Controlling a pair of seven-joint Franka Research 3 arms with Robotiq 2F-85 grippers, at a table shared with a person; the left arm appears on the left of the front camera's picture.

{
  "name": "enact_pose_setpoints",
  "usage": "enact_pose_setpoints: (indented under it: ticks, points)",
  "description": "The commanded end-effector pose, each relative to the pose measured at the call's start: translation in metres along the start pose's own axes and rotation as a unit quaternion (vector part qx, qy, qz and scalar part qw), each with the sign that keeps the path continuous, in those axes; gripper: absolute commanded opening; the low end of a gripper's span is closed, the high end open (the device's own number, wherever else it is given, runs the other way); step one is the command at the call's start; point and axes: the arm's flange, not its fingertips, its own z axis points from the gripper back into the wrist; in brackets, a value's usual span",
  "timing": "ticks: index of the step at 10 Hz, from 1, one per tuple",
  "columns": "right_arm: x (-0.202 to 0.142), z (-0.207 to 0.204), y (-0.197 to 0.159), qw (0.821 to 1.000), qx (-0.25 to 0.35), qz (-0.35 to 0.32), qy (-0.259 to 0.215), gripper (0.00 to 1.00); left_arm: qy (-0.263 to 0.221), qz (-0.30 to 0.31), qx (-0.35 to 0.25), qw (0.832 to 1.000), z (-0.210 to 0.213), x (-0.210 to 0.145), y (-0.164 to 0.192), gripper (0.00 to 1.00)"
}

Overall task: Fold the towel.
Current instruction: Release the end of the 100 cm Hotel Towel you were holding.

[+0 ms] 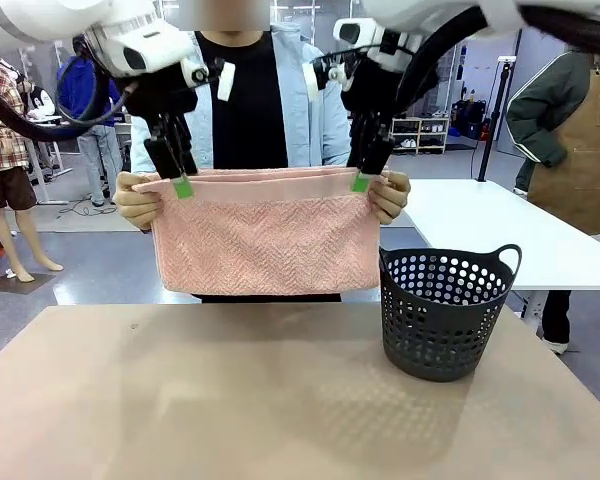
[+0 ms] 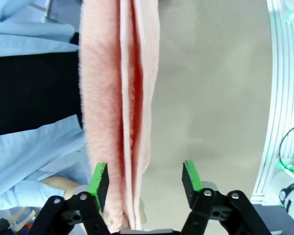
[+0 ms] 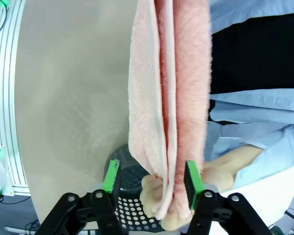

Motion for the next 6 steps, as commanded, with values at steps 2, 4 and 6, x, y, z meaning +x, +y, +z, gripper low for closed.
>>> enact_pose_setpoints:
  ticks: [2,4,6]
  points:
    - [-0.029,0.039,0.019,0.997,-0.029,-0.029,-0.061,1.00,-0.049,0.046,0.036,0.997,0.021,-0.033,-0.019,1.00]
    - [-0.066,0.061,0.039,0.990,-0.027,-0.058,-0.123,0.92,-0.110,0.085,0.044,0.989,0.038,-0.064,-0.035,1.00]
    - [-0.118,0.075,0.065,0.978,-0.047,-0.114,-0.167,0.92,-0.148,0.127,0.058,0.979,0.047,-0.102,-0.059,1.00]
